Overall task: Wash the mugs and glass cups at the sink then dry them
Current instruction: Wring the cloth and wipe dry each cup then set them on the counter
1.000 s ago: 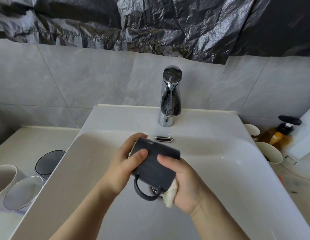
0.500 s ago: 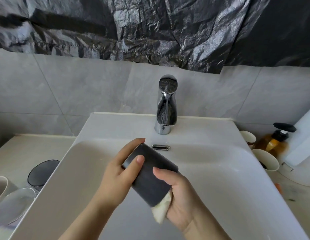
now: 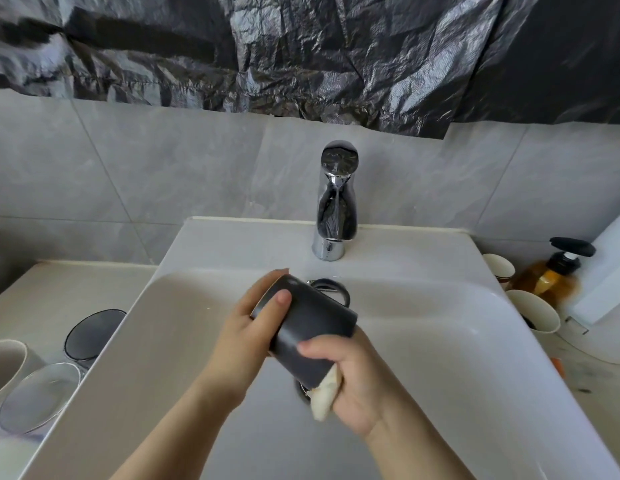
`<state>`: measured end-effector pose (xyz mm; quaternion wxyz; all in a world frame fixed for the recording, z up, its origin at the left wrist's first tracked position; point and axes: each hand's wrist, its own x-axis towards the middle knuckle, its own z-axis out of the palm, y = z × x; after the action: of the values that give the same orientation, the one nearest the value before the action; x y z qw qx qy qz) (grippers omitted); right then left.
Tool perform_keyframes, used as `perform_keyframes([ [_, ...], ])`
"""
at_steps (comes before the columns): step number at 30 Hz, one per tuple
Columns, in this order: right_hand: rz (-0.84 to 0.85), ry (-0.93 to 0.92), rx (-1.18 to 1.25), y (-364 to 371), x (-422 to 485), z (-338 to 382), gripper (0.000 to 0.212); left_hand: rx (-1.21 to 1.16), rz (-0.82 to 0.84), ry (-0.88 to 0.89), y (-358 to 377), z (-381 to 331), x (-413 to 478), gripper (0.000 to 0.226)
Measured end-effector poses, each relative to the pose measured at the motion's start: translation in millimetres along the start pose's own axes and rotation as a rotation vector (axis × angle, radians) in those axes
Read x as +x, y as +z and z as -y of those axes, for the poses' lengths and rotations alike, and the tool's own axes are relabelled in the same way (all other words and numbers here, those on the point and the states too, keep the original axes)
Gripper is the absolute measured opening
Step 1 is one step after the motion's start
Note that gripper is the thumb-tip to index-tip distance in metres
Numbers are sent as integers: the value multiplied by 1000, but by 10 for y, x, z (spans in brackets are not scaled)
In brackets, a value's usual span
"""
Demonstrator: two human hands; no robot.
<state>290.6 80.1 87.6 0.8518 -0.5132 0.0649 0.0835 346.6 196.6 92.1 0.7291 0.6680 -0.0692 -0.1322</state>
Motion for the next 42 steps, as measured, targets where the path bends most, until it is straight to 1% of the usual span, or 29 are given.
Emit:
perform_keyframes([
  [1,61,-17,142,-27,-24,31,43,39,31,63,-23,-18,-9,25],
  [3,123,-16,131,-44,-73,100,45,38,120,-2,-69,-36,-15,31],
  [6,-40,42,-408,-52,-43,10,53,-126,233,-307,-112,-50,-11,40],
  [8,-56,16,-784,-12,-17,-86,55,-185,195,-379,-91,-61,-21,49],
  [9,-60,15,-828,0,-14,-113,56,-173,157,-360,-68,-58,-21,48],
  [10,-55,10,-745,-5,-22,-122,56,-142,121,-294,-50,-40,-21,44],
  [11,-13,12,-548,-7,-29,-88,56,-102,95,-174,-39,-18,-13,39],
  [12,59,13,-285,-20,-30,-26,57,-51,67,-25,-35,-18,-8,34],
  [14,224,-23,188,-9,-75,87,59,56,67,220,-74,-14,-7,37],
  [15,263,-47,295,-9,-94,111,59,76,91,258,-91,-2,-2,42],
  [16,275,-64,309,-1,-101,131,57,74,123,227,-104,1,2,44],
  [18,170,-64,57,18,-107,142,47,-21,212,-19,-129,-8,3,42],
  [20,21,-69,-458,33,-91,69,36,-175,253,-299,-120,-22,3,53],
  [22,-9,-91,-942,39,-56,-32,38,-255,190,-399,-87,-13,5,58],
  [23,8,-85,-998,32,-41,-69,42,-254,151,-373,-65,6,2,54],
  [24,29,-86,-894,15,-39,-86,43,-240,119,-313,-46,27,1,49],
  [25,69,-58,-671,14,-48,-53,48,-233,92,-226,-39,49,11,44],
  [28,372,-22,294,-15,-49,106,71,-140,27,55,-50,80,21,38],
  [29,414,-14,511,-28,-66,128,75,-87,36,138,-53,87,12,38],
  [30,370,-4,595,-40,-40,128,74,-27,57,201,-48,80,-7,37],
  [31,276,-13,540,-71,0,107,65,37,83,224,-44,74,-23,35],
  [32,154,-36,380,-97,3,81,51,82,124,201,-43,61,-31,34],
  [34,-23,-61,50,-137,-15,60,35,1,223,9,-41,16,-29,35],
  [36,-102,-106,-478,-114,-8,4,35,-193,230,-236,-43,-2,-15,39],
  [38,-79,-88,-918,-45,-4,-100,41,-301,149,-372,-50,15,9,53],
  [39,-82,-52,-967,-3,-9,-120,43,-284,106,-359,-43,49,21,51],
  [40,-89,-27,-893,32,-29,-114,44,-236,63,-299,-24,77,20,41],
  [41,-99,27,-659,33,-39,-98,42,-172,16,-192,0,102,17,26],
  [42,-67,89,-313,26,-44,-44,38,-95,-21,-58,19,103,13,16],
])
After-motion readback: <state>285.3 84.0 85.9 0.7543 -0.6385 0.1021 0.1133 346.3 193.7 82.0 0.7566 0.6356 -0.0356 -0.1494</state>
